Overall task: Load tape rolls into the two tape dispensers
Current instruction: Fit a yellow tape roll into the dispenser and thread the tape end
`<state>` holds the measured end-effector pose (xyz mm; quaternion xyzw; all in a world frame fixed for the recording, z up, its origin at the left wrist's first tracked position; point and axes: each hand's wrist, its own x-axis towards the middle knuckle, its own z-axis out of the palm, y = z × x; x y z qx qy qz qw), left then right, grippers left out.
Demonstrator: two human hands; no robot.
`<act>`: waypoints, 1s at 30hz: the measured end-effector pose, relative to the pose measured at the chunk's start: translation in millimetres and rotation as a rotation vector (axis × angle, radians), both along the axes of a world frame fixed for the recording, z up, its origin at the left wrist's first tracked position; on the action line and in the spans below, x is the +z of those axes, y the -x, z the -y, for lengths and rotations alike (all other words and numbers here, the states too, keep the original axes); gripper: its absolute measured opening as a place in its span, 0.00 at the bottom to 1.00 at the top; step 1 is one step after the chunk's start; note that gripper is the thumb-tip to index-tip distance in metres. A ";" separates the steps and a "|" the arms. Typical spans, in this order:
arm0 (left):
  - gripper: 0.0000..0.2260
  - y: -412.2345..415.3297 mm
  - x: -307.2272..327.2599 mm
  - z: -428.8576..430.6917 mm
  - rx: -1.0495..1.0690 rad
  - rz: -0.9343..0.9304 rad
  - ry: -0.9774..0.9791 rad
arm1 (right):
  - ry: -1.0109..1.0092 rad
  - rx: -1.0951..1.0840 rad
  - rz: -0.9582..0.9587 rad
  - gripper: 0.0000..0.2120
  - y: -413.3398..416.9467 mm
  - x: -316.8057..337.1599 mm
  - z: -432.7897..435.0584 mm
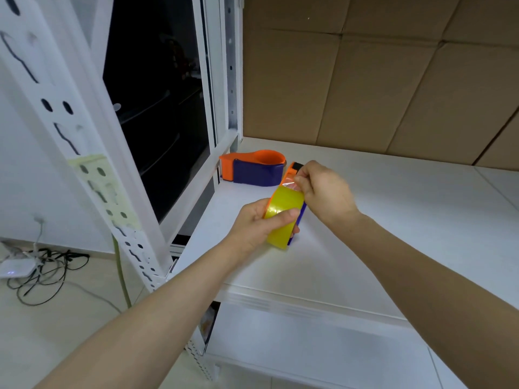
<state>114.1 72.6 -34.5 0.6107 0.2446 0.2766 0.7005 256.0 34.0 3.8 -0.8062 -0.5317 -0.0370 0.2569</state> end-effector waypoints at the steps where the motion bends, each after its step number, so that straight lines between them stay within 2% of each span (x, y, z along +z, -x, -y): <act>1: 0.02 0.9 0.4 0.0 0.008 -0.005 -0.010 | 0.008 -0.011 0.064 0.12 0.5 -0.2 0.6; 3: 0.01 2.8 2.5 0.6 0.019 -0.004 -0.021 | 0.015 -0.016 0.175 0.12 1.3 -0.8 1.9; 6: 0.03 3.2 3.5 0.2 0.037 -0.008 -0.037 | -0.009 0.004 0.213 0.12 0.4 -1.1 3.7; 13: 0.09 0.8 10.9 3.8 0.111 -0.057 -0.047 | -0.082 0.009 0.029 0.09 1.7 0.4 9.5; 18: 0.09 1.1 12.8 2.2 0.071 -0.113 -0.062 | 0.092 -0.006 -0.066 0.11 -3.7 13.5 1.6; 21: 0.04 3.3 12.1 1.8 -0.009 -0.083 0.016 | 0.192 -0.088 0.013 0.10 -9.1 17.2 -4.5; 25: 0.03 3.5 12.6 0.8 -0.022 -0.049 0.036 | 0.225 -0.144 0.014 0.08 -12.1 18.1 -9.1; 30: 0.06 -5.2 12.2 1.5 0.000 -0.093 -0.014 | 0.268 -0.203 -0.037 0.07 -14.4 19.4 -8.0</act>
